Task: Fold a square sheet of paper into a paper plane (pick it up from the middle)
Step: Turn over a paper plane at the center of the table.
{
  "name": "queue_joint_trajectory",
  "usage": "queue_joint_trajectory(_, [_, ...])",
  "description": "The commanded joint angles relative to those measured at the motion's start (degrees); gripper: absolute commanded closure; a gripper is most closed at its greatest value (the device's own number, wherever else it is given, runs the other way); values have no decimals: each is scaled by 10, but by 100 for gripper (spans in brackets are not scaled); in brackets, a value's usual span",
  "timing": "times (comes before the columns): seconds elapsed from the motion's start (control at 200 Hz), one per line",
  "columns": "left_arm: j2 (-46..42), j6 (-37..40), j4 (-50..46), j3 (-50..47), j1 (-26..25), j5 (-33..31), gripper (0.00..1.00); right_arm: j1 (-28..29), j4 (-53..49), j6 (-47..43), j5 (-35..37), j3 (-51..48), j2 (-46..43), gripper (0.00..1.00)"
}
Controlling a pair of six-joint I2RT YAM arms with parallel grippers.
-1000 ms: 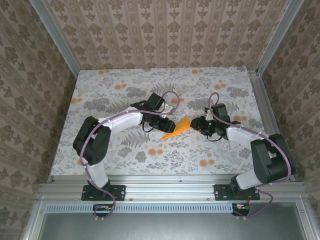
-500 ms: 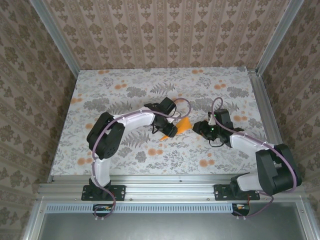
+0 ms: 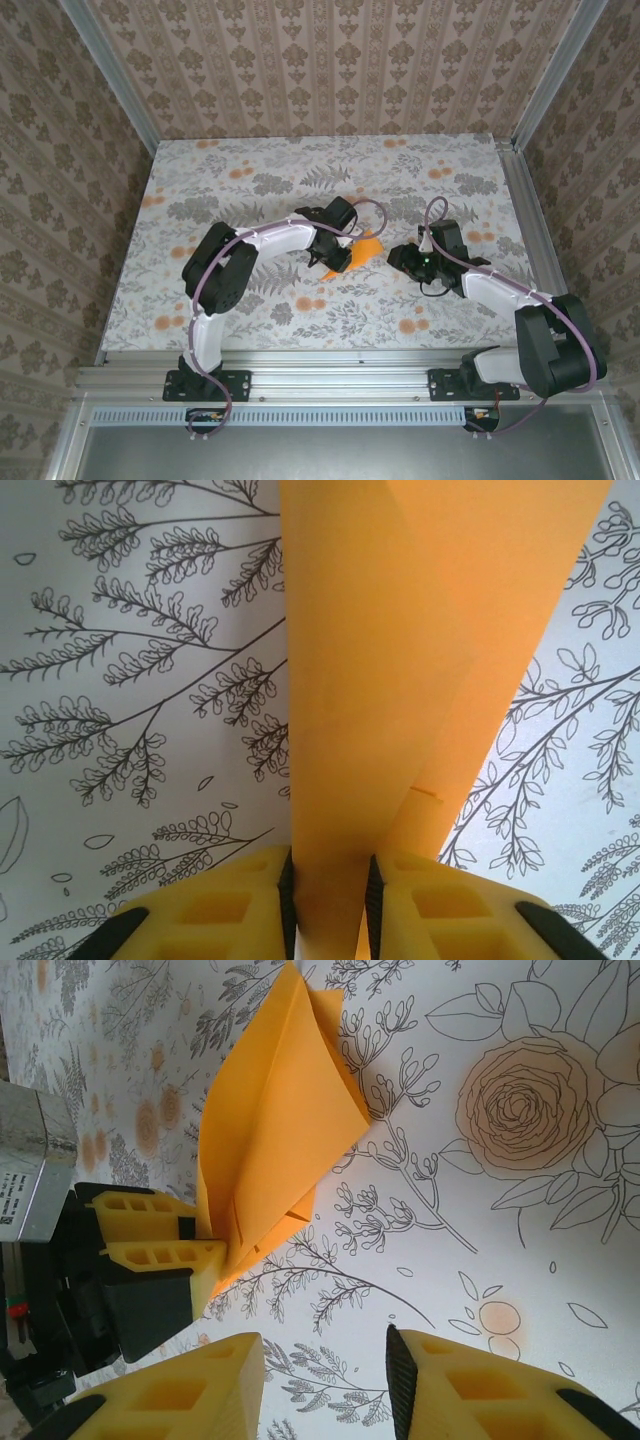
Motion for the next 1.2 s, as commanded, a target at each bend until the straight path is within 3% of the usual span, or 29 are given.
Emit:
queue_joint_trajectory(0.0, [-5, 8, -20, 13, 1, -4, 75, 0, -10, -8, 2, -8, -9, 60])
queue_joint_trajectory(0.69, [-41, 0, -14, -10, 32, 63, 70, 6, 13, 5, -3, -14, 5, 59])
queue_joint_trajectory(1.0, [-22, 8, -24, -3, 35, 43, 78, 8, 12, 5, -3, -14, 7, 59])
queue_joint_trajectory(1.195, [-15, 11, -30, 4, 37, 46, 89, 14, 24, 13, -9, -11, 17, 59])
